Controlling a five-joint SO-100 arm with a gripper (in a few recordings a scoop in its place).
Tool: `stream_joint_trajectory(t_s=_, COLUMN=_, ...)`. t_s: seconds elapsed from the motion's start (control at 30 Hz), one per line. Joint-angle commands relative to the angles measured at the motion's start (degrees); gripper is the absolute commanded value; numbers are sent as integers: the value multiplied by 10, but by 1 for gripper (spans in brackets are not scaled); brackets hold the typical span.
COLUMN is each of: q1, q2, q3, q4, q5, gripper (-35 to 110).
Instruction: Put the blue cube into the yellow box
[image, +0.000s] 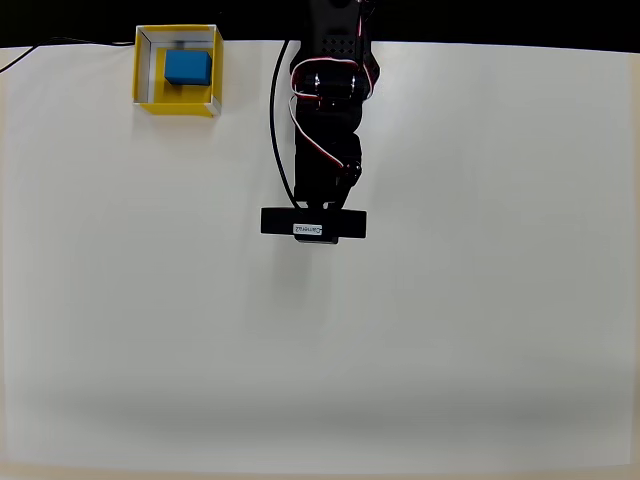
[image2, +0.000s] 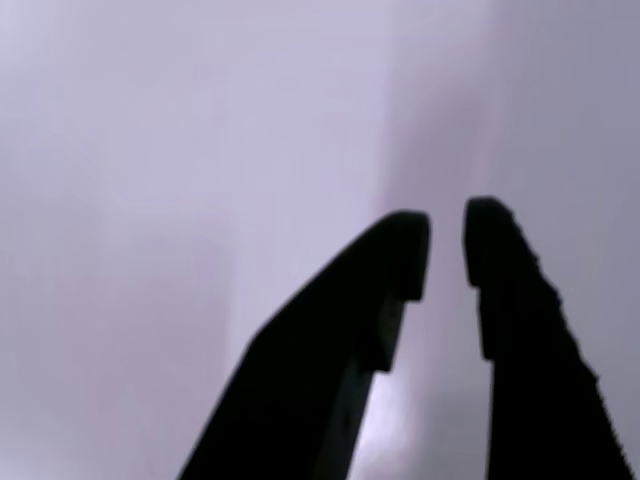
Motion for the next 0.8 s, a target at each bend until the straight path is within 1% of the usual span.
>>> stream_joint_trajectory(t_s=0.0, q1=-24, q2=45, q3=11, q4=42, q5=-4, gripper=0)
stream_joint_trajectory(t_s=0.1, q1=-26, q2=56, q3=31, q4=84, q5=4, gripper=0)
stream_joint_trajectory(t_s=0.23, q1=-19, q2=56, q3=76, q4=89, q5=14, gripper=0)
stream_joint_trajectory(t_s=0.47, q1=12, q2=56, q3=130, q4=102, q5=-10, gripper=0)
stream_joint_trajectory(t_s=0.6, q1=16, q2=56, q3=130, q4=160, q5=-11, gripper=0)
stream_joint_trajectory(t_s=0.63, q1=18, q2=56, q3=130, q4=160, q5=7, gripper=0)
stream_joint_trajectory(t_s=0.77, q1=43, q2=56, q3=130, q4=160, q5=9, gripper=1)
